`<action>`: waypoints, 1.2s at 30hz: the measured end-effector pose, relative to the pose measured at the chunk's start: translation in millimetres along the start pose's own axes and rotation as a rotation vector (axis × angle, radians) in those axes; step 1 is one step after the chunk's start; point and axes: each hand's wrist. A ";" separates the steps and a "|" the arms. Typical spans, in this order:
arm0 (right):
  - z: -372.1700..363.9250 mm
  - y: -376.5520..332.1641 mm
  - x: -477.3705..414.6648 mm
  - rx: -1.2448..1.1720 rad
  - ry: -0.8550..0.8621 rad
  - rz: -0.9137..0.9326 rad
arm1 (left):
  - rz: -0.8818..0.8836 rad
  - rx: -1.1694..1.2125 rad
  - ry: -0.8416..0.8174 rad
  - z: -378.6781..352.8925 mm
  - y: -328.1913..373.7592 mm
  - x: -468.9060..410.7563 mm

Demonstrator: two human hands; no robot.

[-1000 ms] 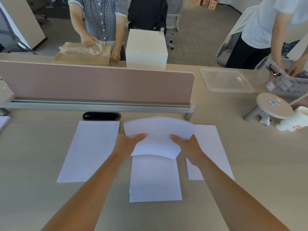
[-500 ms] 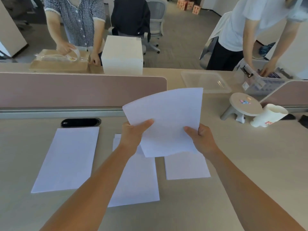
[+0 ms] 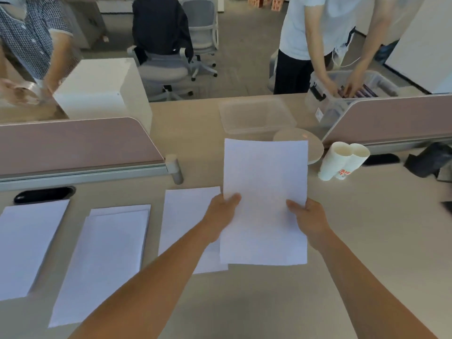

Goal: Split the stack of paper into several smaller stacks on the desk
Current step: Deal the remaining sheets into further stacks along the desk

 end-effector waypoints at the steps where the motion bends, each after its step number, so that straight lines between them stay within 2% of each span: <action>1: 8.8 6.1 -15.4 0.040 -0.001 -0.026 | 0.010 -0.027 0.027 -20.7 -6.4 0.4; 6: 21.0 44.6 -75.5 0.244 -0.017 -0.103 | 0.191 -0.097 0.131 -89.8 -40.1 -18.9; 12: -1.6 94.4 -115.4 0.360 -0.051 -0.196 | 0.383 -0.179 0.199 -117.3 -71.6 -56.4; 17: -30.0 111.6 -143.7 0.434 -0.141 -0.189 | 0.403 -0.274 0.276 -121.0 -86.6 -75.8; 20: -39.6 119.9 -155.8 0.492 -0.161 -0.178 | 0.407 -0.314 0.234 -127.4 -91.6 -83.8; 30: -35.6 118.3 -181.6 0.615 -0.100 -0.139 | 0.369 -0.448 0.218 -141.5 -76.8 -86.3; 36: -25.0 116.0 -178.4 0.653 -0.072 -0.154 | 0.299 -0.538 0.120 -146.6 -80.5 -90.3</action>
Point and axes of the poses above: each hand's wrist, its own x-axis away from the middle knuckle, its own z-axis out of the back of the hand, y = z × x, and after that the axes turned 15 degrees about y, right-handed
